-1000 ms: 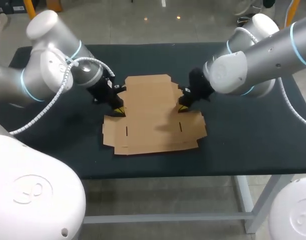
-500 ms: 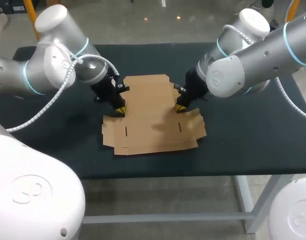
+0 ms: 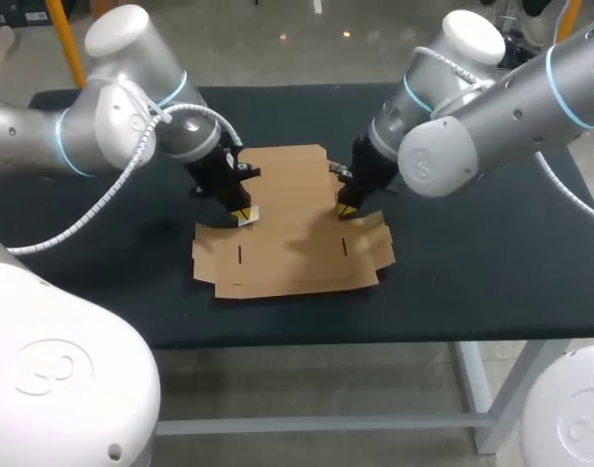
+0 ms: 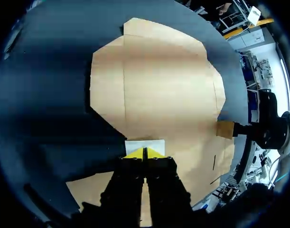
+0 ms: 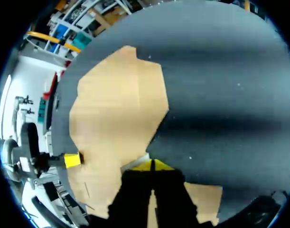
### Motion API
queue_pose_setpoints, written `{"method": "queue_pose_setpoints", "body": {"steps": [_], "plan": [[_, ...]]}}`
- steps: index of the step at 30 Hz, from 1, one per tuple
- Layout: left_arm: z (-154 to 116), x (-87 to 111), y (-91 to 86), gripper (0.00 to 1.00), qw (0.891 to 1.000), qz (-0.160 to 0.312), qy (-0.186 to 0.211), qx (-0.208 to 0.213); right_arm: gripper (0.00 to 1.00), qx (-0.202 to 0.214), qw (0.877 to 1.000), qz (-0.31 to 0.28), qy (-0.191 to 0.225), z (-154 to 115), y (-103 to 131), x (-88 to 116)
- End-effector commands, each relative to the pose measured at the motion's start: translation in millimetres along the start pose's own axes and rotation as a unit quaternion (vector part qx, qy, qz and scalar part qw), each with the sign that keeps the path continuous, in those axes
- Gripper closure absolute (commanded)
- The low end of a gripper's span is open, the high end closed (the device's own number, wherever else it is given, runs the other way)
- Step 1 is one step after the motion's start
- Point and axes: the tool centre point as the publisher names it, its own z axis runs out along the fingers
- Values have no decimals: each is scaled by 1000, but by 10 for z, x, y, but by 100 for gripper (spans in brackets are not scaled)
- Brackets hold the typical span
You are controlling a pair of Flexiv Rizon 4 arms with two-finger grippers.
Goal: Assemble the packaging by folding the flat box into shape, placing the metal phone stand inside, and closing the box properly
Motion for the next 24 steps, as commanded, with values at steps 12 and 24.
{"method": "queue_pose_setpoints", "body": {"steps": [12, 24], "plan": [[78, 21, -2, 100, 1000, -4, -17, -4, 100, -8, 1000, 7, -13, -56, -25, 13], [82, -4, 15, 100, 1000, -10, -20, -2, 100, -16, 1000, 10, -12, -118, -41, -16]]}}
